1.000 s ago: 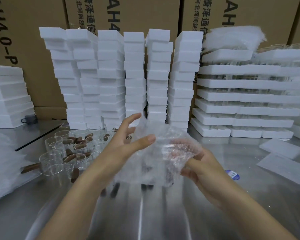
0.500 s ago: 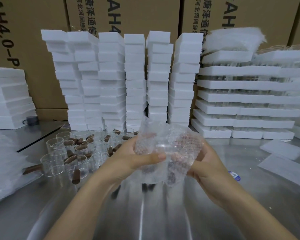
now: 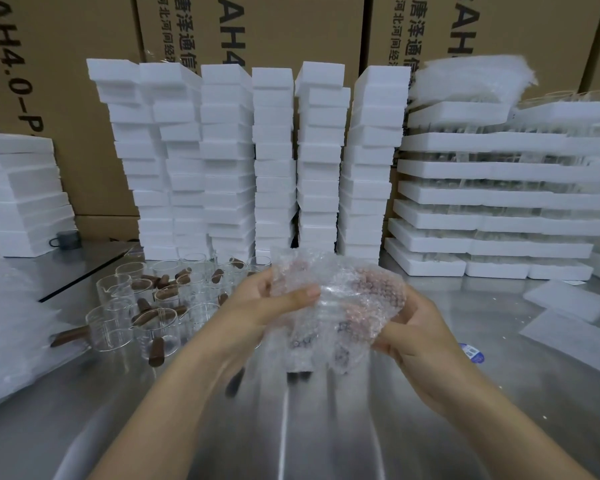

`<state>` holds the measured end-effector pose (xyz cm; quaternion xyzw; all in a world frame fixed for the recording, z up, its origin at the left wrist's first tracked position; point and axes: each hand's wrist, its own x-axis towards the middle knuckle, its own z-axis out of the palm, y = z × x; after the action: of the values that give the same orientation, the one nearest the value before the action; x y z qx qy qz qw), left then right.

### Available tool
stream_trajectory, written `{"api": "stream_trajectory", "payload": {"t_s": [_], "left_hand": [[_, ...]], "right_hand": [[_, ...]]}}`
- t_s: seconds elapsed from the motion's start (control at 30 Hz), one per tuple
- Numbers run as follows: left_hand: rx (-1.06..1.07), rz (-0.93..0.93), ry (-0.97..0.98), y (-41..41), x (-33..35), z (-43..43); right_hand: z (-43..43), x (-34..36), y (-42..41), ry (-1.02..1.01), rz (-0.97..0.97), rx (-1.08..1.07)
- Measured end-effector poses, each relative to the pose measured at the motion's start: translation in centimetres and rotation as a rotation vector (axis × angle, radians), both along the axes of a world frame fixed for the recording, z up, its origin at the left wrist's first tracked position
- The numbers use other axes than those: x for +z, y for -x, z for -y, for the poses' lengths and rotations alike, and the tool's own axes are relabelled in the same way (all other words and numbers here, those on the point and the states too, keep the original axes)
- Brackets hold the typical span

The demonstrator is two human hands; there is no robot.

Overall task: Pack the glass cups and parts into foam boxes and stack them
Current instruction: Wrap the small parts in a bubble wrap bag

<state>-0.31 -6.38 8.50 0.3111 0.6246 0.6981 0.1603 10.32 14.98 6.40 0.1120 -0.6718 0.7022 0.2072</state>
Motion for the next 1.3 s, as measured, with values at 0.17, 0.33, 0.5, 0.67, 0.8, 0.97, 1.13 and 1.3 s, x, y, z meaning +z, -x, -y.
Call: {"api": "stream_trajectory", "payload": {"t_s": [0.17, 0.33, 0.5, 0.67, 0.8, 0.97, 1.13, 1.3], "left_hand": [[-0.027, -0.021, 0.077, -0.4, -1.0, -1.2], [-0.003, -0.001, 0.058, -0.5, -1.6, -1.8], [-0.013, 0.045, -0.005, -0.5, -1.6, -1.9], [-0.036, 0.125, -0.093, -0.8, -1.6, -2.6], [-0.005, 0.189, -0.141, -1.3, -1.7, -3.3], [0.027, 0.347, -0.267, -1.4, -1.3, -3.3], [-0.020, 0.442, -0.323, -1.3, -1.0, -2.6], [0.019, 0.501, -0.383, -1.1, -0.4, -2.0]], "right_hand": [[0.4, 0.0, 0.0, -0.026, 0.004, 0.025], [0.1, 0.1, -0.3, -0.132, 0.032, 0.109], [0.2, 0.9, -0.8, -0.254, -0.025, 0.040], [1.0, 1.1, -0.8, -0.246, -0.110, -0.083], [1.1, 0.7, -0.7, -0.205, -0.129, -0.138], [1.4, -0.6, -0.5, -0.320, -0.022, -0.263], [2.3, -1.4, -0.5, -0.475, 0.023, -0.120], [1.8, -1.2, -0.5, -0.708, -0.011, -0.118]]}}
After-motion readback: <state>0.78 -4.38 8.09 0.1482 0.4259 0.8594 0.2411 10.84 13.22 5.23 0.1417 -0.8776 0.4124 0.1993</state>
